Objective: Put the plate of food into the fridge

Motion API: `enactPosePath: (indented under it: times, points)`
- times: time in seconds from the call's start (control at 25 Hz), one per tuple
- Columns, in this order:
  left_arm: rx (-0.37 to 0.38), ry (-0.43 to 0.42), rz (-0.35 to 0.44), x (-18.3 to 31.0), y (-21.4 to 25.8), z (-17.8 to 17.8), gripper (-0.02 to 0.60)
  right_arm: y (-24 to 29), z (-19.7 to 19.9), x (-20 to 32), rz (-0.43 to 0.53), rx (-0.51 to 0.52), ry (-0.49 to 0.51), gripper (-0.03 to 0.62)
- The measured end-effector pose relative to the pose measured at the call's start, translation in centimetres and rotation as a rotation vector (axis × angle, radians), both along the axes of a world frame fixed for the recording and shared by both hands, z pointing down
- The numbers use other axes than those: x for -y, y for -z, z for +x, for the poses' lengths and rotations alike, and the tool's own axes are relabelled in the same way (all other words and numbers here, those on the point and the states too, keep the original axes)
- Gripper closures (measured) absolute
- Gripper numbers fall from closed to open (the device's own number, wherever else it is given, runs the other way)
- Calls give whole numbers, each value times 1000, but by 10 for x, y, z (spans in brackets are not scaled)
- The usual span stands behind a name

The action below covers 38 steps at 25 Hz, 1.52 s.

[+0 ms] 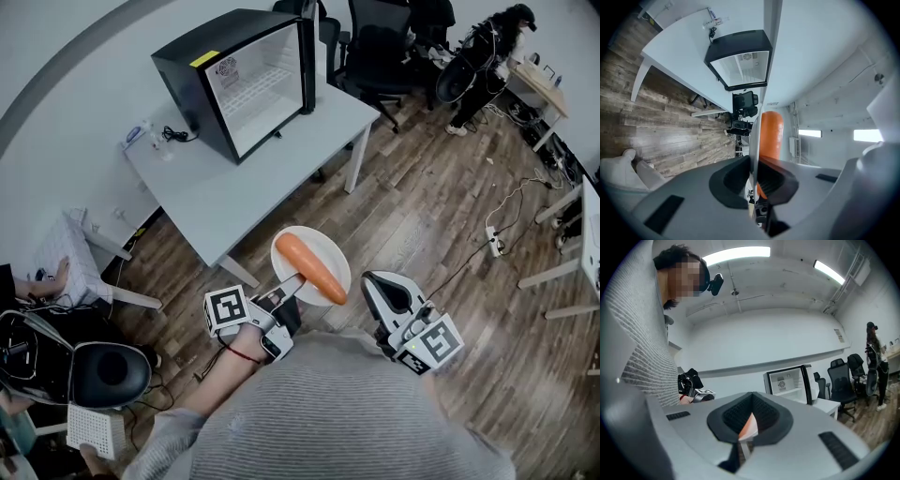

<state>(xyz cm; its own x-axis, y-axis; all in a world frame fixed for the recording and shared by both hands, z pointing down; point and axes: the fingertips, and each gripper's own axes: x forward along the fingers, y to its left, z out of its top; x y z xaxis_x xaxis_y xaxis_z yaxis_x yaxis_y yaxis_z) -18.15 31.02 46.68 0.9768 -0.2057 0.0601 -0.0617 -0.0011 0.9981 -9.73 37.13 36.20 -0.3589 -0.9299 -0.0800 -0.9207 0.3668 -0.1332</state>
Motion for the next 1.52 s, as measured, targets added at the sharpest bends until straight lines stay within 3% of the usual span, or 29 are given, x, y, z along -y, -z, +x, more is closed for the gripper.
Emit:
enactPosePath:
  times: [0.36, 0.68, 1.12, 1.24, 1.4, 1.52]
  points:
    - [58, -6, 16, 9, -11, -9, 546, 7, -23, 6, 31, 10, 116, 580]
    - [13, 4, 2, 17, -2, -9, 546, 4, -25, 19, 19, -8, 109, 580]
    - [60, 8, 28, 48, -10, 6, 546, -10, 32, 48, -13, -19, 7, 580]
    - [16, 28, -3, 68, -5, 25, 546, -10, 53, 76, -3, -23, 12, 580]
    - [74, 59, 8, 107, -19, 41, 546, -12, 84, 125, 9, -15, 40, 580]
    - [32, 105, -16, 142, -11, 72, 546, -13, 119, 165, 15, -20, 57, 580]
